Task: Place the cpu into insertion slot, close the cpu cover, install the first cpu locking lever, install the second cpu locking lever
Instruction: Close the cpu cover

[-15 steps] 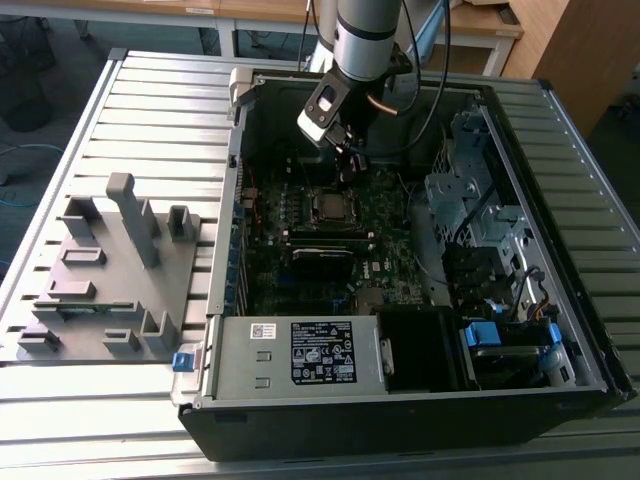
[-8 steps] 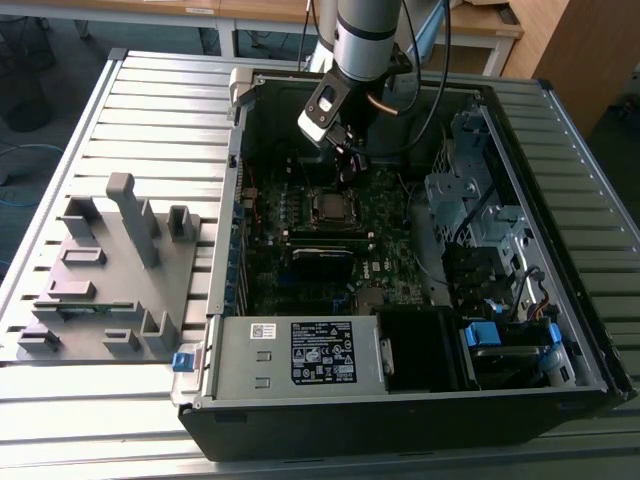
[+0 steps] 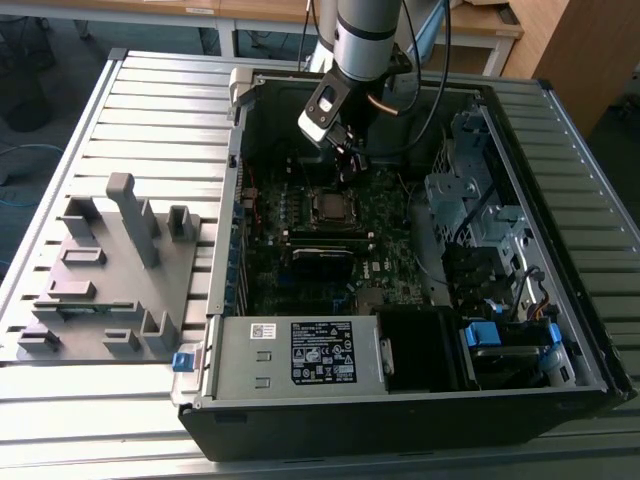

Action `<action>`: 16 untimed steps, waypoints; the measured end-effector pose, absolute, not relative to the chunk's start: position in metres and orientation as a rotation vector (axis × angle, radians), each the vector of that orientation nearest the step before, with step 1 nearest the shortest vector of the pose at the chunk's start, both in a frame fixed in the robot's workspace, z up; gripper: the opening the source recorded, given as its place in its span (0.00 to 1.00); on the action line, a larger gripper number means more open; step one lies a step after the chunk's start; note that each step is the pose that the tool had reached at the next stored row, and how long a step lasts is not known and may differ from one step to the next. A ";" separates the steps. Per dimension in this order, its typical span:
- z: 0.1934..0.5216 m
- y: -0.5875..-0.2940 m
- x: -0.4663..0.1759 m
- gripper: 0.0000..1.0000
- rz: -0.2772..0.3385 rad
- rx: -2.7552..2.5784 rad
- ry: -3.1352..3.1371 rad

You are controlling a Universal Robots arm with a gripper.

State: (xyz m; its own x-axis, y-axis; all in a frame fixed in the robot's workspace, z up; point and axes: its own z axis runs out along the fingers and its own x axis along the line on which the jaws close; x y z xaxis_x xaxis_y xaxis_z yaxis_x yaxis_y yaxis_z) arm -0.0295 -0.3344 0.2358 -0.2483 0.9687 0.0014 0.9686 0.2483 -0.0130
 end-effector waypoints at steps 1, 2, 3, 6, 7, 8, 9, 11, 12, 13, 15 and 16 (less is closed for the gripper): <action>0.236 -0.334 -0.030 0.10 0.015 -1.920 -2.475; 0.236 -0.334 -0.030 0.10 0.015 -1.919 -2.476; 0.236 -0.334 -0.030 0.10 0.015 -1.917 -2.477; 0.236 -0.334 -0.030 0.10 0.015 -1.916 -2.478; 0.236 -0.334 -0.030 0.10 0.015 -1.916 -2.478; 0.236 -0.334 -0.030 0.10 0.015 -1.916 -2.478; 0.236 -0.334 -0.030 0.10 0.014 -1.915 -2.479; 0.236 -0.334 -0.030 0.10 0.014 -1.911 -2.482; 0.236 -0.334 -0.030 0.10 0.014 -1.909 -2.484; 0.236 -0.334 -0.030 0.10 0.014 -1.906 -2.486; 0.236 -0.334 -0.030 0.10 0.014 -1.900 -2.490; 0.236 -0.334 -0.030 0.10 0.014 -1.899 -2.491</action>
